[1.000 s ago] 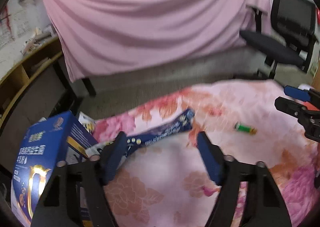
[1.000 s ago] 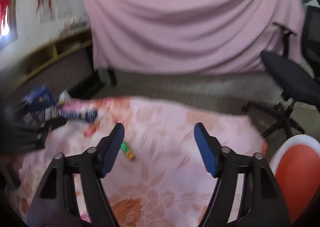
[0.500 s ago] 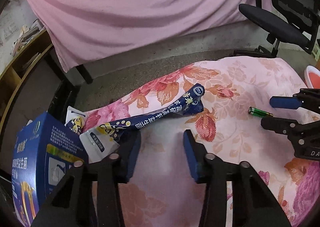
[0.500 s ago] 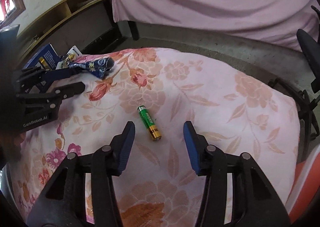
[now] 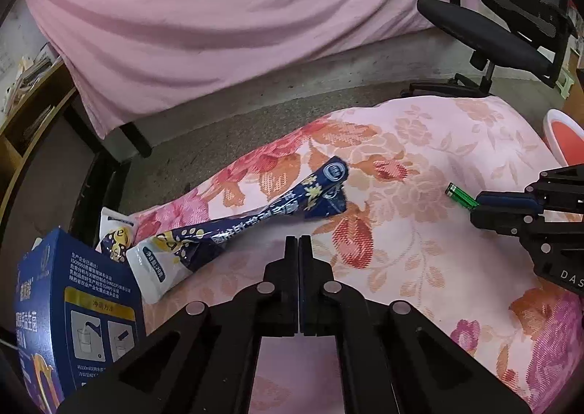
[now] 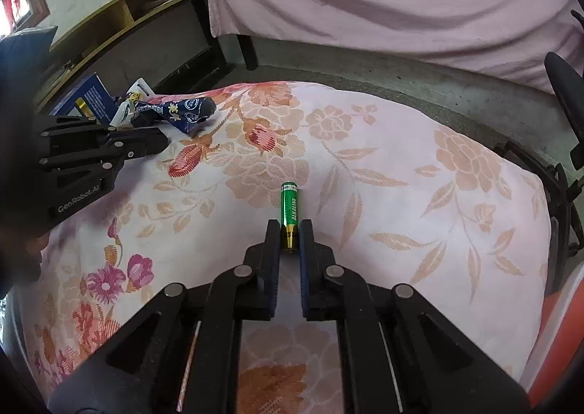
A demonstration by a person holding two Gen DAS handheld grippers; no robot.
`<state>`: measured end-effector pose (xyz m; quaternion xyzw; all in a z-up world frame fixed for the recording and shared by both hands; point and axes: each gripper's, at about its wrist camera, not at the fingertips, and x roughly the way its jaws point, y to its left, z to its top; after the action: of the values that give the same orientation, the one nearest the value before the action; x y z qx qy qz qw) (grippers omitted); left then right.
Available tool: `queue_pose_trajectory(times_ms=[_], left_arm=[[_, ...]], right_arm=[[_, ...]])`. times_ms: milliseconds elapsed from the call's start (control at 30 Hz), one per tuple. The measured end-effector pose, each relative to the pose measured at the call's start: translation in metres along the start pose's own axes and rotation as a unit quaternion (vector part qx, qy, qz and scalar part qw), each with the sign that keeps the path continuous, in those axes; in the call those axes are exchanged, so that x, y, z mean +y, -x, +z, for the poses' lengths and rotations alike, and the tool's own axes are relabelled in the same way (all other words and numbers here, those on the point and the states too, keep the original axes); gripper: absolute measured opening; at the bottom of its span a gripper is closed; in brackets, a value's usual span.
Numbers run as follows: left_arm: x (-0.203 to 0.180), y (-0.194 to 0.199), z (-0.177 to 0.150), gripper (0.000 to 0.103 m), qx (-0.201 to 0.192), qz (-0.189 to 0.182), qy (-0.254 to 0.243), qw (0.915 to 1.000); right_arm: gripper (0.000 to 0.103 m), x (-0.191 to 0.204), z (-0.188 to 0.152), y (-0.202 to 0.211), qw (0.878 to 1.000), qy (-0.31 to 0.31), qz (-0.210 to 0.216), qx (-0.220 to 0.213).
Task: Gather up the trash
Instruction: 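Grasp the blue-white wrapper strip with the left tool while the right tool grasps the green battery, then lift the wrapper with the left tool while the right tool carries the battery over the bucket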
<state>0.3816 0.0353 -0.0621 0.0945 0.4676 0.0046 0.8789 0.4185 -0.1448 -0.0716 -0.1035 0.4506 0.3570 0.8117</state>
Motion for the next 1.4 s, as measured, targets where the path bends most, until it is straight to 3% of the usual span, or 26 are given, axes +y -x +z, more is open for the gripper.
queue_pose_trajectory(times_ms=[167,300,333,400,433,467,500,833,1000,1100,1267,1400], left_arm=[[-0.004,0.017,-0.006,0.000,-0.023,-0.022,-0.010,0.9994],[-0.003,0.034,-0.004,0.001,-0.054,-0.011,-0.010,0.9984],[-0.002,0.035,-0.002,0.004,-0.059,-0.006,-0.010,0.9982],[-0.001,0.034,0.003,0.021,-0.060,0.010,-0.010,0.9981],[0.000,0.033,0.005,0.037,-0.061,0.018,-0.009,0.9979],[-0.002,0.032,0.006,0.044,-0.065,0.024,-0.010,0.9975],[-0.001,0.030,0.007,0.044,-0.067,0.027,-0.013,0.9973],[-0.006,-0.019,0.014,0.044,0.010,0.042,-0.072,0.9965],[-0.011,-0.020,0.014,0.026,0.016,0.035,-0.077,0.9963],[-0.013,-0.018,0.014,0.010,0.019,0.035,-0.082,0.9958],[-0.021,-0.007,0.011,0.007,-0.001,0.032,-0.069,0.9971],[-0.028,0.019,0.010,0.007,-0.046,0.008,-0.037,0.9982]], right_arm=[[0.032,-0.007,-0.006,0.008,1.000,-0.011,0.006,-0.005],[0.032,-0.011,-0.006,0.012,1.000,-0.024,0.007,-0.014],[0.032,-0.012,-0.007,0.013,1.000,-0.025,0.007,-0.015],[0.032,-0.012,-0.006,0.013,1.000,-0.027,0.004,-0.016],[0.032,-0.012,-0.006,0.013,0.999,-0.028,0.003,-0.018],[0.032,-0.014,-0.006,0.014,0.999,-0.030,0.003,-0.020],[0.032,-0.015,-0.006,0.015,0.999,-0.033,0.004,-0.021],[0.032,-0.017,-0.004,0.012,0.999,-0.039,0.009,-0.019],[0.032,-0.020,-0.004,0.011,0.999,-0.044,0.013,-0.019],[0.032,-0.020,-0.004,0.012,0.999,-0.045,0.012,-0.023],[0.032,-0.021,-0.008,0.025,0.998,-0.045,0.011,-0.047],[0.032,-0.019,-0.015,0.041,0.996,-0.040,0.004,-0.075]])
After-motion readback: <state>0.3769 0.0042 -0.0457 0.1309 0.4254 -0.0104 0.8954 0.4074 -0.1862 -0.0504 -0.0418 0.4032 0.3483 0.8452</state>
